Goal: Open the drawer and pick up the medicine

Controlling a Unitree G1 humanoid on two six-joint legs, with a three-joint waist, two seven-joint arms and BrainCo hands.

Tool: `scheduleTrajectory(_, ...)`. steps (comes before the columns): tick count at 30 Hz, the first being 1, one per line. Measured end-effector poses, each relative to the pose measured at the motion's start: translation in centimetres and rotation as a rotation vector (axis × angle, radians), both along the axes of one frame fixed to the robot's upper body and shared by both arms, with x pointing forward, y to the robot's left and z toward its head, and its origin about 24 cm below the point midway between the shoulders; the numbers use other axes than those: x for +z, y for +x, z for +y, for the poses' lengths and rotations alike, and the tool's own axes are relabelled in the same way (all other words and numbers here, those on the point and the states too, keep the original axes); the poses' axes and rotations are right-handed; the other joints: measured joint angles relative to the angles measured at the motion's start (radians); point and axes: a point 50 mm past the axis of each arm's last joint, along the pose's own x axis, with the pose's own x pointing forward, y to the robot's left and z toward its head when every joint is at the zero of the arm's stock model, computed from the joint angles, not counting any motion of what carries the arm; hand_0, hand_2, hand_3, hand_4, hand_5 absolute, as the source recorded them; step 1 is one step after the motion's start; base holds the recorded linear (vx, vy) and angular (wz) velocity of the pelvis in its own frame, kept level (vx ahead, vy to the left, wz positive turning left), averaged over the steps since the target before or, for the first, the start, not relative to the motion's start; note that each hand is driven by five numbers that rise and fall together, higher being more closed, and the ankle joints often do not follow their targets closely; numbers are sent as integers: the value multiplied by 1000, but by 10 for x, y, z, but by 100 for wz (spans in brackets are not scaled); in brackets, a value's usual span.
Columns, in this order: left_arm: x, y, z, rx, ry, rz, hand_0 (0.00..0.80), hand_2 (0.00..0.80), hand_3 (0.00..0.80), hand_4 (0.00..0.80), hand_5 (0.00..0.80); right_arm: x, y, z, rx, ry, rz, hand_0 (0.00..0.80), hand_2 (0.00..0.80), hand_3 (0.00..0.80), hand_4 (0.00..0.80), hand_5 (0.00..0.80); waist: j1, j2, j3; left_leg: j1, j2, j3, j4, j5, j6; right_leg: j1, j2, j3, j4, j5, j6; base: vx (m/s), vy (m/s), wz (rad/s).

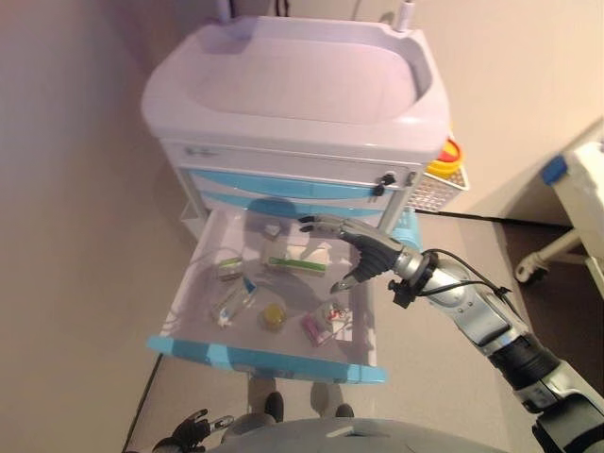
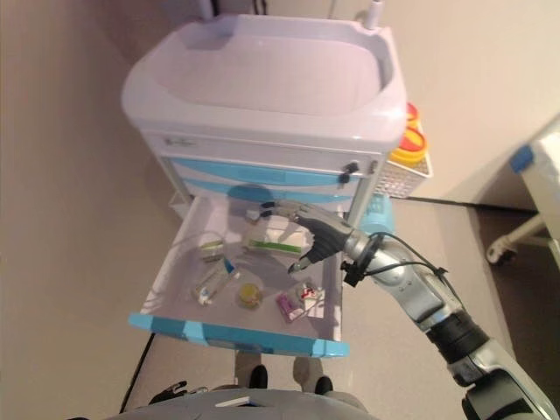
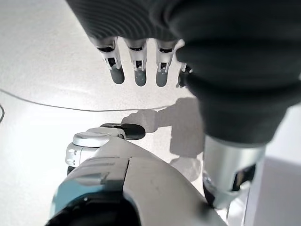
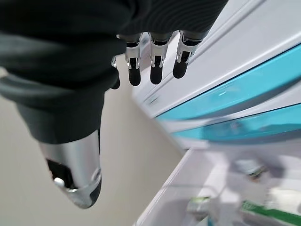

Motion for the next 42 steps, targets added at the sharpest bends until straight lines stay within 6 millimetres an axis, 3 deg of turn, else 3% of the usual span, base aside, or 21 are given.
scheduleTrajectory(8,2,0,0,48,-22,-53,0,0,0,0,0,-56,15,1,-91,-233,51,0,0,0,0,0,112,4,15,-39,-7,-103,0,25,-20,10,0,-100,-1,-17,-1,-26,-32,44)
scheduleTrajectory(15,4,5,2,42,-13,-78,0,0,0,0,0,-73,32,-6,-178,-377,-13,0,0,0,0,0,163,13,37,-70,-10,-173,0,47,-28,7,4,-171,0,-20,-5,-69,-19,30)
scheduleTrajectory(18,5,9,6,36,-5,-91,0,0,0,0,0,-74,38,-10,-209,-413,-25,0,0,0,0,0,180,14,37,-86,-10,-181,0,52,-32,-5,6,-173,0,-20,-6,-86,-21,11)
scheduleTrajectory(26,14,35,10,7,11,-191,0,0,0,0,0,-74,46,-17,-275,-449,-34,0,0,0,0,0,182,17,63,-100,-11,-204,0,64,-40,-8,9,-196,0,-20,-6,-56,-16,9)
scheduleTrajectory(35,15,39,10,5,11,-205,0,0,0,0,0,-80,46,-20,-251,-542,-79,0,0,0,0,0,181,17,73,-99,-9,-202,0,64,-40,-8,10,-193,0,-20,-6,0,0,0)
scheduleTrajectory(42,15,40,10,3,10,-207,0,0,0,0,0,-78,46,-11,-149,-606,-116,0,0,0,0,0,182,15,74,-99,-1,-200,0,64,-41,-8,17,-192,0,-20,-6,0,0,0)
